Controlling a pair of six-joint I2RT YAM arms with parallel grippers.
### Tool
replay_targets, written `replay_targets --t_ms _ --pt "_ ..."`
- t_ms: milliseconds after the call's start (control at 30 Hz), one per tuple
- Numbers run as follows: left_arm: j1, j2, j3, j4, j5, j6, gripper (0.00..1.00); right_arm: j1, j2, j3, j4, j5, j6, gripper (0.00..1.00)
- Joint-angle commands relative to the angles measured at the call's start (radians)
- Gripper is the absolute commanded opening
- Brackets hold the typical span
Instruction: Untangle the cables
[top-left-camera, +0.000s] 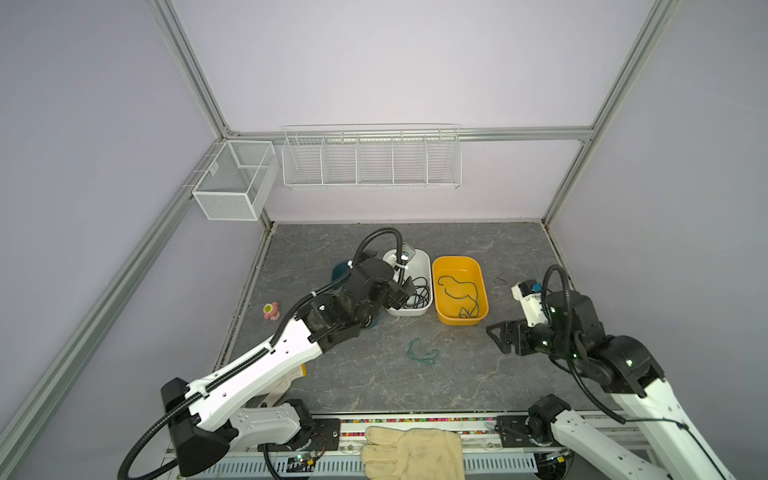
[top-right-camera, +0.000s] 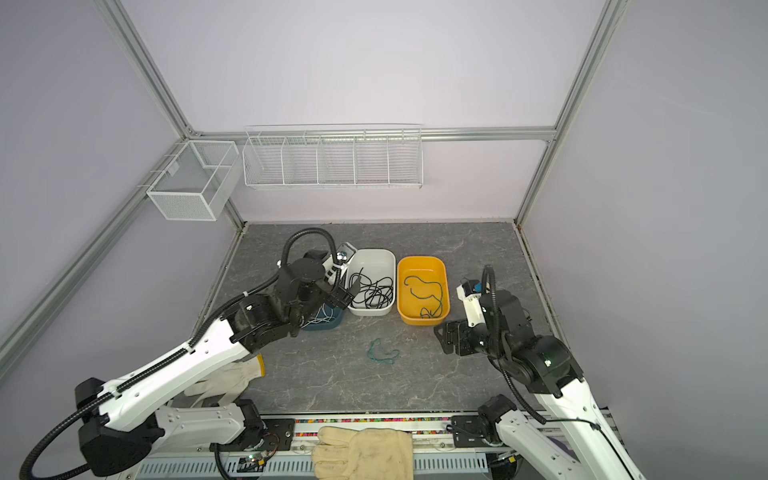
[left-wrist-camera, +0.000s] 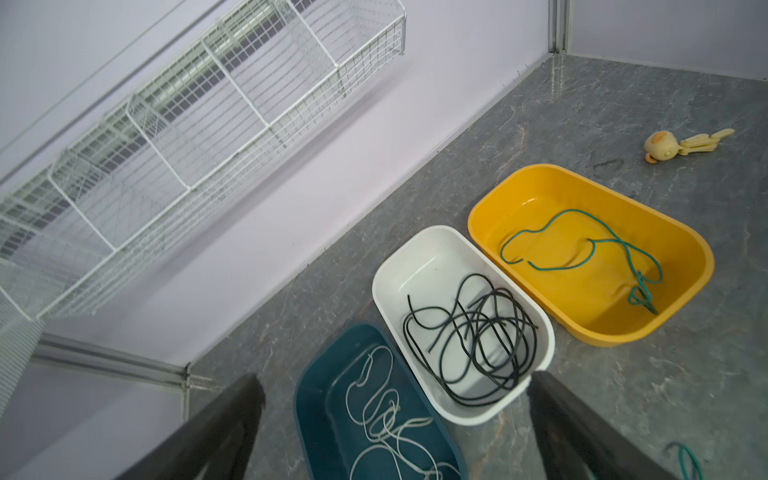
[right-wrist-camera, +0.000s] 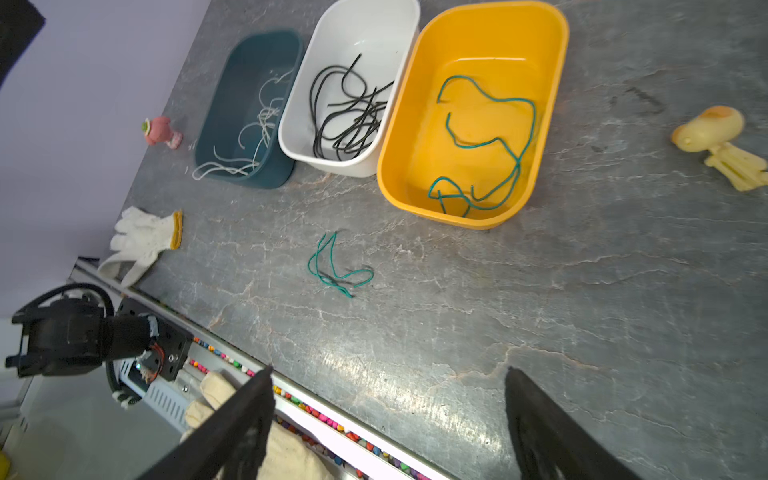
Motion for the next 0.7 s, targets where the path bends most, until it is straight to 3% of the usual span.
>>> replay_targets --t_ms 0,167,367,467,600,667 --pt "0.004 -0.137 -0.083 -0.010 -0.027 -0.173 0.99 0.088 0.059 0.004 0.072 0.025 0.018 0.89" --pt "0.006 -0.351 -0.252 -0.027 -0.075 -0.285 0.99 0.276 0.215 -0.019 0.150 0.107 0.032 0.91" --pt "0.006 -0.515 -0.402 -0.029 -0.137 -0.367 0.99 0.411 0.404 -0.015 0.257 0.146 0.027 0.99" --pt "0.006 -0.569 -0.469 -0.009 -0.154 -0.378 0.99 0.446 0.491 -0.003 0.302 0.168 0.016 0.92" --pt "0.006 -0.620 -0.530 0.003 -0.176 -0.387 0.99 0.459 0.607 0.008 0.349 0.191 0.008 0.73" --pt "0.006 -0.639 -0.547 0.008 -0.179 -0.392 0.99 0.459 0.664 0.012 0.370 0.197 0.006 0.71"
